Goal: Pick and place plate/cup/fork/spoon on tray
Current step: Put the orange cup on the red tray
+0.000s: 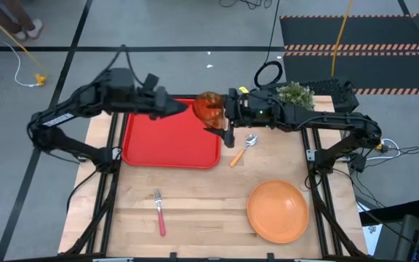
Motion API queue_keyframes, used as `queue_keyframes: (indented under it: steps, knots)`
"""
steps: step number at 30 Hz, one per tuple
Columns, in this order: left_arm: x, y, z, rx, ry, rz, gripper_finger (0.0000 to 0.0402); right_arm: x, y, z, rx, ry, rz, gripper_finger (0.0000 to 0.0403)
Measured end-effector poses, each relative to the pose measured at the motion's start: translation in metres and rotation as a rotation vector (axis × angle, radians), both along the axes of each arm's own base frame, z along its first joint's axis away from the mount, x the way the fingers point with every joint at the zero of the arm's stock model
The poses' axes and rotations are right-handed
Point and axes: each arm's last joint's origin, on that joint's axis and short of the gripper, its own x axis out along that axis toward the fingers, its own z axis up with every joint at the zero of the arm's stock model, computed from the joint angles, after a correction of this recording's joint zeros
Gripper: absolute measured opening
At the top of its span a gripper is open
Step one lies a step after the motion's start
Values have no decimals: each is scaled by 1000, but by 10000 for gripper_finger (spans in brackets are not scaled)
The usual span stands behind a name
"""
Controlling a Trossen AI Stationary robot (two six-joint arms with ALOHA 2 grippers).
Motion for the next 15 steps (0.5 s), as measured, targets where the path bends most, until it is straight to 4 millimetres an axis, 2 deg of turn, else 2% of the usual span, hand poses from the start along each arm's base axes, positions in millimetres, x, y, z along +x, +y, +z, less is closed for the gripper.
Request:
queue_keyframes:
  steps: [5, 15]
  knots:
    - [22, 5, -6, 10, 126, 12, 186, -3, -1, -8, -76, 103, -34, 347]
    - [50, 12, -25, 13, 202, 46, 186, -5, -2, -14, -125, 173, -60, 348]
